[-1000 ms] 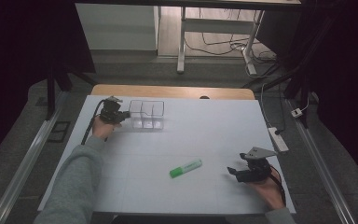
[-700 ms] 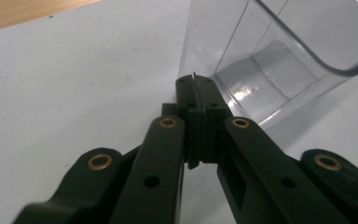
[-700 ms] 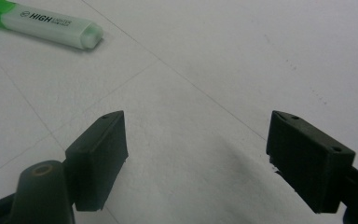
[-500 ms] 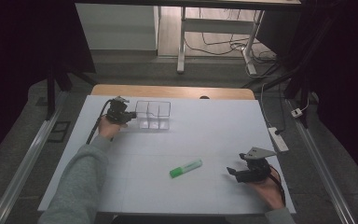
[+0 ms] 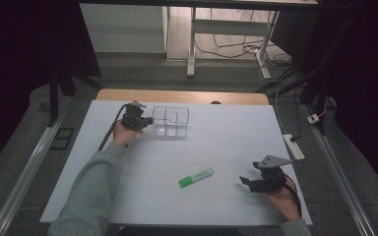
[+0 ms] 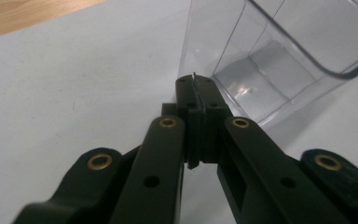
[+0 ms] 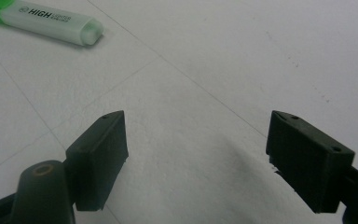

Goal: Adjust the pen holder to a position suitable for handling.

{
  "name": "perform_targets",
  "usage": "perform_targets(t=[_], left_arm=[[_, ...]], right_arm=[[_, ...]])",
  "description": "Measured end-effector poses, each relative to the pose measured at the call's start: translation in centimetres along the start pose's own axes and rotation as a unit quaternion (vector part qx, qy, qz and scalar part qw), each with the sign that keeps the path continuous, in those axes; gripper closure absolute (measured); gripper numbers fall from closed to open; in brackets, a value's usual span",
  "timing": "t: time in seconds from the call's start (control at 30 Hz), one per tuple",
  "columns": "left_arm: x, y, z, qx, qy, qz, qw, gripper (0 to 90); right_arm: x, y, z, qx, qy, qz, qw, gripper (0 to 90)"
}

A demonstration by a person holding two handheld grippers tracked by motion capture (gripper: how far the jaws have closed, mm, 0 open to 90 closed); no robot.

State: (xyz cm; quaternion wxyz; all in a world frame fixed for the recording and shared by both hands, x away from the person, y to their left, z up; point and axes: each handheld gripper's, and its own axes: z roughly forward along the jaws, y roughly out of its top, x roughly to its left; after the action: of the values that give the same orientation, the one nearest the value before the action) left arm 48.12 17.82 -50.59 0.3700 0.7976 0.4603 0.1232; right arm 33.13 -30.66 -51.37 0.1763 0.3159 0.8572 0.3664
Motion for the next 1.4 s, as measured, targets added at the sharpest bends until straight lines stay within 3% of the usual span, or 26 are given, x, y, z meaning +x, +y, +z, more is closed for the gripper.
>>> perform_targets(t=[0.63, 1.4], left_arm=[[-2.9, 1.6, 1.7, 0.004, -0.022, 0.02, 0.9996, 89.0], [-4.4, 1.8, 2.4, 0.011, -0.045, 0.034, 0.9984, 89.0]], right_arm=[[0.0, 0.0, 0.0, 0.003, 0.001, -0.003, 1.0, 20.1], [0.0, 0.0, 0.0, 0.001, -0.001, -0.001, 1.0, 20.0]])
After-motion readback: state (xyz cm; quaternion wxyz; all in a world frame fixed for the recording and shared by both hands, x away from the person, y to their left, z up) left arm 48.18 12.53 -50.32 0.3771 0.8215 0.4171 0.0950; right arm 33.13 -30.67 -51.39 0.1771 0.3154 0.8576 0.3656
